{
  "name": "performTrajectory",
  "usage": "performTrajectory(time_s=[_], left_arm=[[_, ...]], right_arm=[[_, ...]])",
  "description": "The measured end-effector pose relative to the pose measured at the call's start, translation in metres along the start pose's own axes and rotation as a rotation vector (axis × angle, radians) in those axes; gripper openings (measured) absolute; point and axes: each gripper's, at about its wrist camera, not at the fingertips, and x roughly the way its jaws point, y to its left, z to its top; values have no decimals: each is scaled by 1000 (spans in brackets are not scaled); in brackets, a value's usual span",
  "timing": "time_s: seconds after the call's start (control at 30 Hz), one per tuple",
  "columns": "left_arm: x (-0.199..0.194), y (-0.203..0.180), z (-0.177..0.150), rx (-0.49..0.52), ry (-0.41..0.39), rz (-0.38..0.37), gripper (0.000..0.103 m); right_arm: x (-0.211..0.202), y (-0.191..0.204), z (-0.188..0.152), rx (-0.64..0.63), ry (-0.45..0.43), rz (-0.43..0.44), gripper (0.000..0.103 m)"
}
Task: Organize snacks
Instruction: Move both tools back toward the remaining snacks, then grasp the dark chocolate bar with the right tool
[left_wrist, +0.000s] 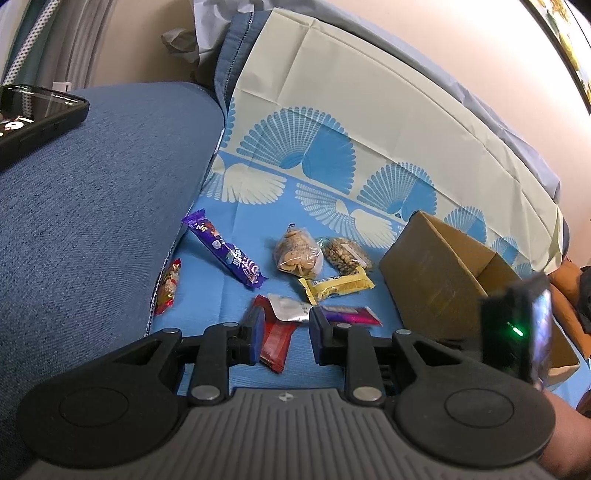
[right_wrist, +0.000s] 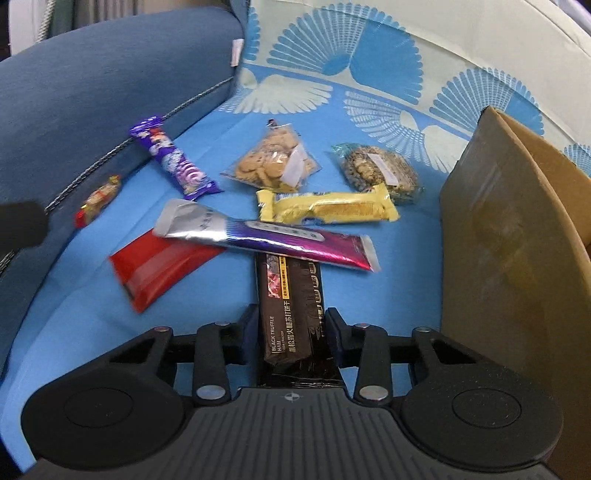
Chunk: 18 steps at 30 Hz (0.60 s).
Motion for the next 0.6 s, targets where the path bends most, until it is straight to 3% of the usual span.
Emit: performTrajectory(time_s=[0.6], left_arm=[[6, -7, 0, 40, 29, 20, 32]], right_arm=[[-93, 7, -59, -158, -2, 127, 38]])
